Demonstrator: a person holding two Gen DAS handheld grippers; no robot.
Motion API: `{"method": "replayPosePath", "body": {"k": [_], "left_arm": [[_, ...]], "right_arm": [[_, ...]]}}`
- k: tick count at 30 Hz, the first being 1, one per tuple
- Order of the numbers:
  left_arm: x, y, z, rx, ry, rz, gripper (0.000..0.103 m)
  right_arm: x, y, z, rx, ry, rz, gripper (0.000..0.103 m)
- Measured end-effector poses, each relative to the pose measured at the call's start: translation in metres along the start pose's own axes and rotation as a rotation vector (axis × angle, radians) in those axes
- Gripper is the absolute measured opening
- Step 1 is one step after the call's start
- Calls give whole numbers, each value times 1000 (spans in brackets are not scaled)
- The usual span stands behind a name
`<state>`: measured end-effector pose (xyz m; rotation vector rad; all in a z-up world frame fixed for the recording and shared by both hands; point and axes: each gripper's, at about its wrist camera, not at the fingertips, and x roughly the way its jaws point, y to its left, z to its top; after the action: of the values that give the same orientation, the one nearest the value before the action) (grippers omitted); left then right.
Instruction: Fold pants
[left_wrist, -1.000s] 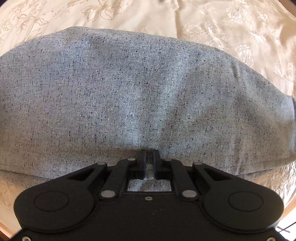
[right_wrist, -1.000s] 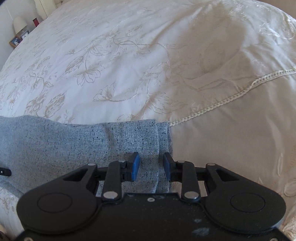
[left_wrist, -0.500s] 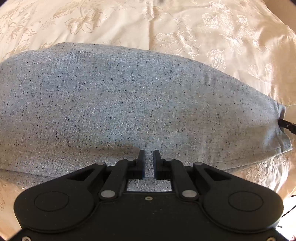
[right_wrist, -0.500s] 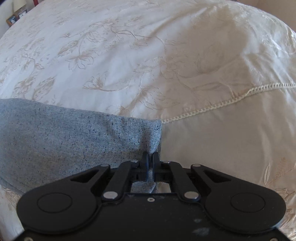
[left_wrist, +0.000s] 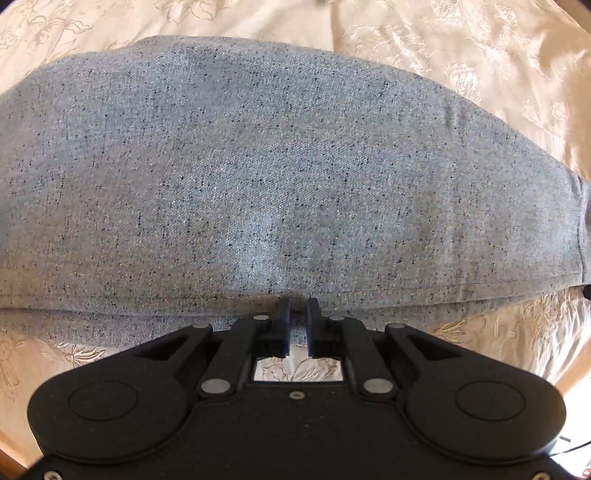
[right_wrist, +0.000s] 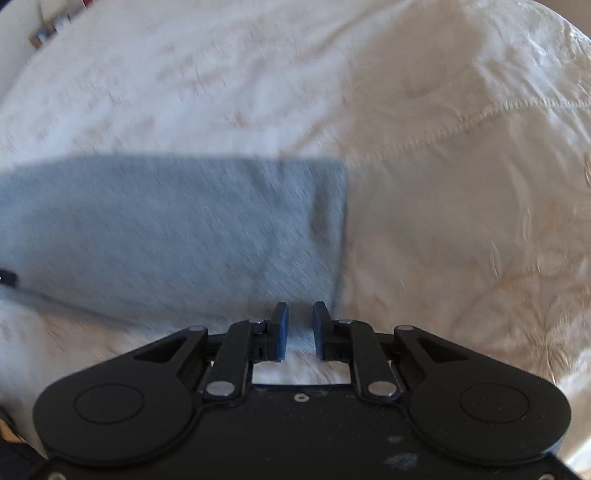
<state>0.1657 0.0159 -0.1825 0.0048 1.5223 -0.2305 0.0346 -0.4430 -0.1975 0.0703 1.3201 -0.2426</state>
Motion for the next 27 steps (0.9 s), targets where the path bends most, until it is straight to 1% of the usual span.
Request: {"method": "replayPosePath", "body": {"k": [3, 5, 8, 11, 12, 13, 14, 17, 20, 21, 24, 27], "left_arm": [[-11, 8, -7, -3, -24, -2, 15], [-18, 15, -12, -11, -38, 0, 15], [-33, 34, -23, -28, -65, 8, 15], [-45, 53, -31, -51, -87, 36, 15], [-50, 63, -33, -67, -100, 50, 15], [-51, 62, -35, -88, -108, 61, 15], [-54, 70, -36, -108, -113, 64, 15], [-59, 97, -40, -171, -117, 61, 15], [-62, 114, -41, -193, -127, 67, 15], [-63, 119, -47, -195, -133, 65, 15], [-67, 135, -50, -198, -133, 47, 15], [-66, 150, -52, -194, -121, 27, 15]], "right_arm": [[-20, -3, -14, 82, -48, 32, 18], [-35, 6, -16, 90, -88, 58, 18], [-52, 34, -13, 52, -160, 138, 19], [-50, 72, 0, 18, -160, 235, 19], [-48, 84, 3, 7, -159, 261, 19], [-46, 97, 6, -5, -159, 285, 19], [-45, 112, 9, -21, -162, 304, 19], [-46, 166, 21, -127, -185, 363, 21], [-45, 230, 24, -306, -193, 390, 23], [-45, 251, 21, -371, -199, 394, 24], [-44, 299, 8, -512, -208, 359, 27], [-44, 336, -7, -630, -209, 316, 28]]}}
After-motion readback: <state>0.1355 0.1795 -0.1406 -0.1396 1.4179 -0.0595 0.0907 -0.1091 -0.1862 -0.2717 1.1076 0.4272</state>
